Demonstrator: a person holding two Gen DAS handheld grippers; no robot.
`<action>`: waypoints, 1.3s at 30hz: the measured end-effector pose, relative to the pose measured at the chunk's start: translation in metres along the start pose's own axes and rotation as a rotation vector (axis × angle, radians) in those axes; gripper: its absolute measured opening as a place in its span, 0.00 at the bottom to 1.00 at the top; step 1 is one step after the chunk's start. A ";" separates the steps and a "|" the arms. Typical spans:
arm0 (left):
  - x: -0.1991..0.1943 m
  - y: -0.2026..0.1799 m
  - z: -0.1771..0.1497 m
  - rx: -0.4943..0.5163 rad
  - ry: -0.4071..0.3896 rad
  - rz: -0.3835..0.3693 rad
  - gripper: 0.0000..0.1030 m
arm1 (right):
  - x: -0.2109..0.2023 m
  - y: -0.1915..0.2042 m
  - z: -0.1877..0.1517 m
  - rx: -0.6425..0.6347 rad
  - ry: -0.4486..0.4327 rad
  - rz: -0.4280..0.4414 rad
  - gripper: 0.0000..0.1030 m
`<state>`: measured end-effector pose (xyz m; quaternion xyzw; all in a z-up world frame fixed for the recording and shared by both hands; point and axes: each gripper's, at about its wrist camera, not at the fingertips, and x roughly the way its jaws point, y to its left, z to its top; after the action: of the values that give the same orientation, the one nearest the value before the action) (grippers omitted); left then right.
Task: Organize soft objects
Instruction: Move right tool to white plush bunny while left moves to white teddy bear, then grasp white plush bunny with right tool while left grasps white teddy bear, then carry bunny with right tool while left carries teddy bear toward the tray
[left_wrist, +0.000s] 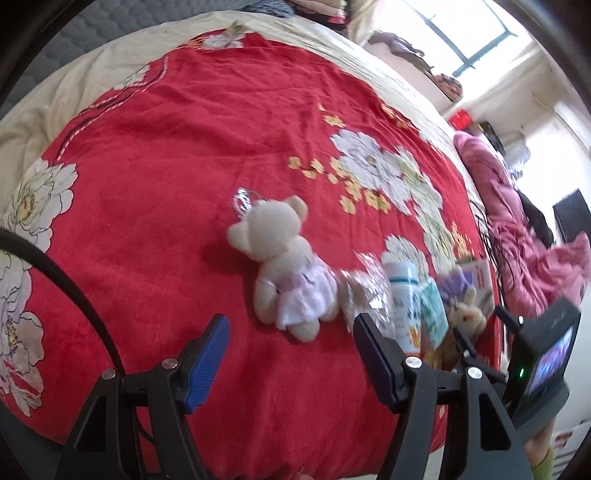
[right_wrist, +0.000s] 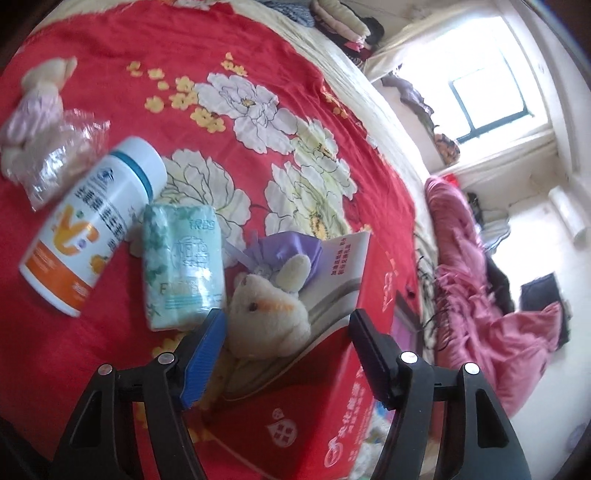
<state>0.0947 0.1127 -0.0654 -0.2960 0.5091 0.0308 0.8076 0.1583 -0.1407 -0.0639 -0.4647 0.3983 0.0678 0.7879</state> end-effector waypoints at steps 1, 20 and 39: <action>0.003 0.002 0.002 -0.018 0.002 0.001 0.67 | 0.001 0.001 0.000 -0.015 -0.001 -0.014 0.67; 0.049 0.004 0.035 -0.093 0.021 0.063 0.66 | 0.009 -0.016 -0.002 0.128 -0.020 0.189 0.35; 0.024 -0.008 0.028 -0.001 -0.035 0.052 0.36 | -0.014 -0.067 -0.036 0.544 -0.046 0.535 0.35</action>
<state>0.1314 0.1139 -0.0737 -0.2826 0.5024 0.0573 0.8151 0.1608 -0.2026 -0.0176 -0.1164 0.4911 0.1734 0.8457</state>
